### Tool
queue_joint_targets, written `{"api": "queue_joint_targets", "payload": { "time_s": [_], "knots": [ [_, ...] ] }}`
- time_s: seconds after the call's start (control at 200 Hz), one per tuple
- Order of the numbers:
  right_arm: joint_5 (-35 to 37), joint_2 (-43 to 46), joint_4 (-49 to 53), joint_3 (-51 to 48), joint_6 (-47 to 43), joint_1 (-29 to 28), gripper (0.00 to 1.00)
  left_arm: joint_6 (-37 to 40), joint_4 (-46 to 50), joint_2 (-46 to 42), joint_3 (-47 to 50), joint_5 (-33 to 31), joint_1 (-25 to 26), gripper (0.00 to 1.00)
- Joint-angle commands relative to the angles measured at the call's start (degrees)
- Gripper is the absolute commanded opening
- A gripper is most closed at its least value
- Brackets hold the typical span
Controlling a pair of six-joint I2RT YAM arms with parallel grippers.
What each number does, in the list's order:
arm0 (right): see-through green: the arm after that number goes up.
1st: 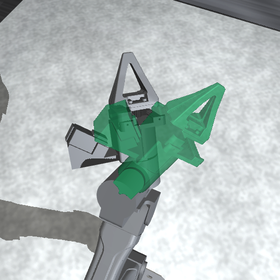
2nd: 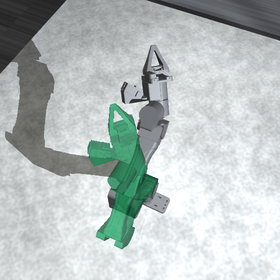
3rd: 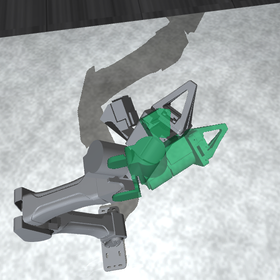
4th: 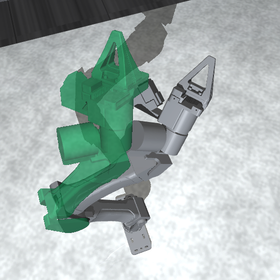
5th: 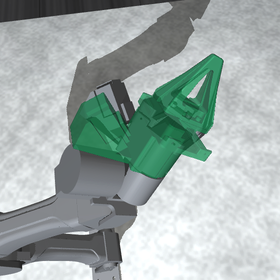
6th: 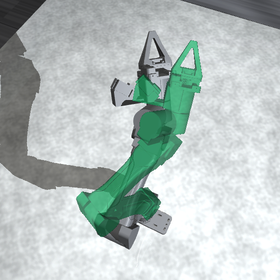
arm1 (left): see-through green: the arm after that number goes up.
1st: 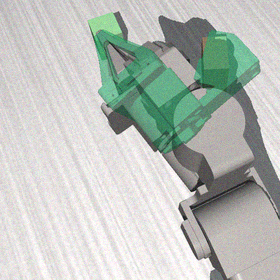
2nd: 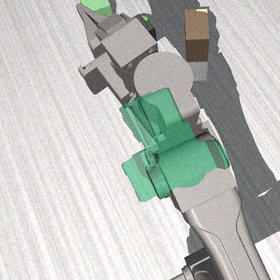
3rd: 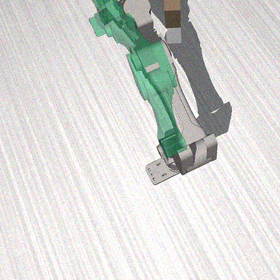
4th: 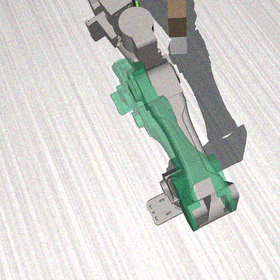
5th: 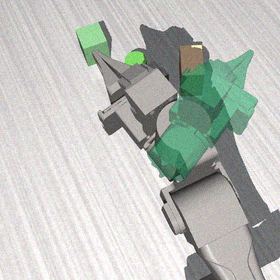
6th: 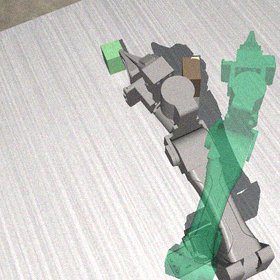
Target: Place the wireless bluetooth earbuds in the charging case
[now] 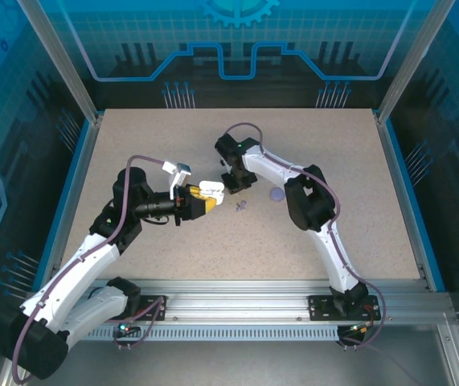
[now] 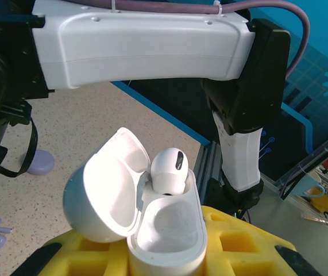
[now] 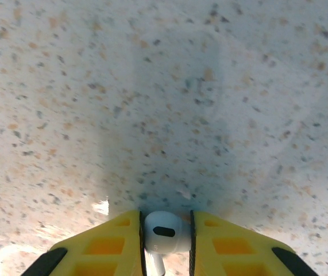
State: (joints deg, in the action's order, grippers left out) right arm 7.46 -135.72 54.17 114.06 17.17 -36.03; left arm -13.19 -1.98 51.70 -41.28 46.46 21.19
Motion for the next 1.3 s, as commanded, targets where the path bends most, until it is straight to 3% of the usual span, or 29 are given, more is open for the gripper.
{"api": "queue_joint_targets", "payload": {
  "time_s": [0.0, 0.355, 0.61, 1.291],
  "knots": [
    [-0.14, 4.76, -2.89, -2.96, 1.51, 1.22, 0.22, 0.36, -1.27, -0.26, 0.72, -0.72, -0.36, 0.12],
    [-4.31, 13.62, -12.63, -14.19, 3.95, 3.68, 0.22, -1.16, -0.18, 1.06, 1.16, -6.82, -0.79, 0.13],
    [-6.11, 22.08, -19.42, -23.26, 6.08, 5.22, 0.21, -7.09, -3.71, 3.69, 3.69, -11.49, -4.34, 0.13],
    [-12.19, 48.0, -33.0, -36.27, 10.13, 3.43, 0.22, -15.66, -17.31, 12.59, 5.96, -14.33, -3.16, 0.12]
  ]
}}
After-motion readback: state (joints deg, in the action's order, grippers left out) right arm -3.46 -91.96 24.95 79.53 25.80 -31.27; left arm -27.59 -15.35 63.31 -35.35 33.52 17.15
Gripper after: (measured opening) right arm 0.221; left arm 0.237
